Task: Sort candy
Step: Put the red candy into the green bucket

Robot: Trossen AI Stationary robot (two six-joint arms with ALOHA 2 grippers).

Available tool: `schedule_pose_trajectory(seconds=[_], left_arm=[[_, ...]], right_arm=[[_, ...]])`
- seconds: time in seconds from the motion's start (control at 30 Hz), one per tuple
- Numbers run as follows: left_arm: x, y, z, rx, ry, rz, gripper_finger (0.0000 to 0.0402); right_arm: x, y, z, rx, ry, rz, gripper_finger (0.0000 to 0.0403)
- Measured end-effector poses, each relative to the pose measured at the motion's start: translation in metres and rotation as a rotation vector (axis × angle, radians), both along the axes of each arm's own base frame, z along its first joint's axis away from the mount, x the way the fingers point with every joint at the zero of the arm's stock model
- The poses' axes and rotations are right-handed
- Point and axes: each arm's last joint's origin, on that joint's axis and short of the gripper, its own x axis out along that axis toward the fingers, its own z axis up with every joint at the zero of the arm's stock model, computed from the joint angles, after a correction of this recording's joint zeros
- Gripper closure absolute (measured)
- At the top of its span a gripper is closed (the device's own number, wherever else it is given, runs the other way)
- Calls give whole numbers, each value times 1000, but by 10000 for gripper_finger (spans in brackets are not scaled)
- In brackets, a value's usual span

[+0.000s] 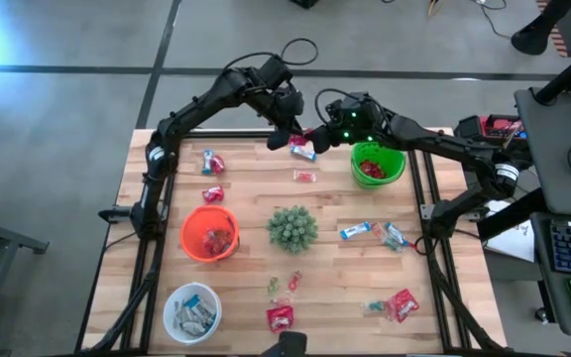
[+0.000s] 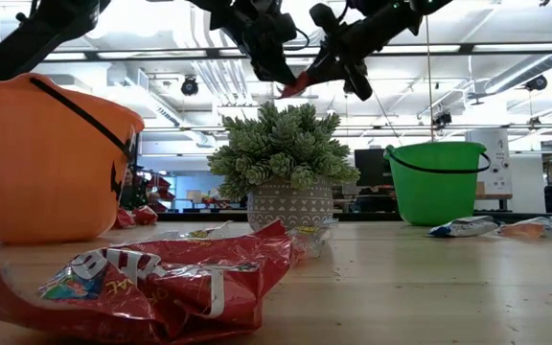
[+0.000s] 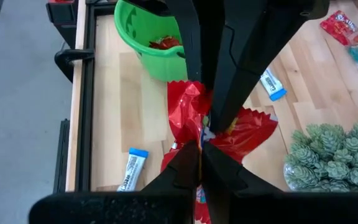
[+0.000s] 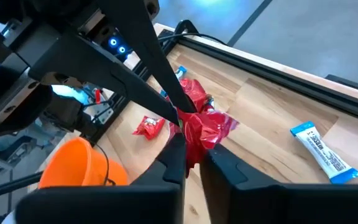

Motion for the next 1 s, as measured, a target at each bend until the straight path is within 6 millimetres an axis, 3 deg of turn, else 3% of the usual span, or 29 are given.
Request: schedule_pose_trajectory(seconds=[0.4, 1.0], left_arm=[[-4, -3, -3, -42, 47, 0, 394], [-20, -9, -6, -80, 215, 44, 264]], right_arm=[[-1, 2, 1, -28, 7, 62, 390], [-18, 11, 8, -61, 84, 91, 391]])
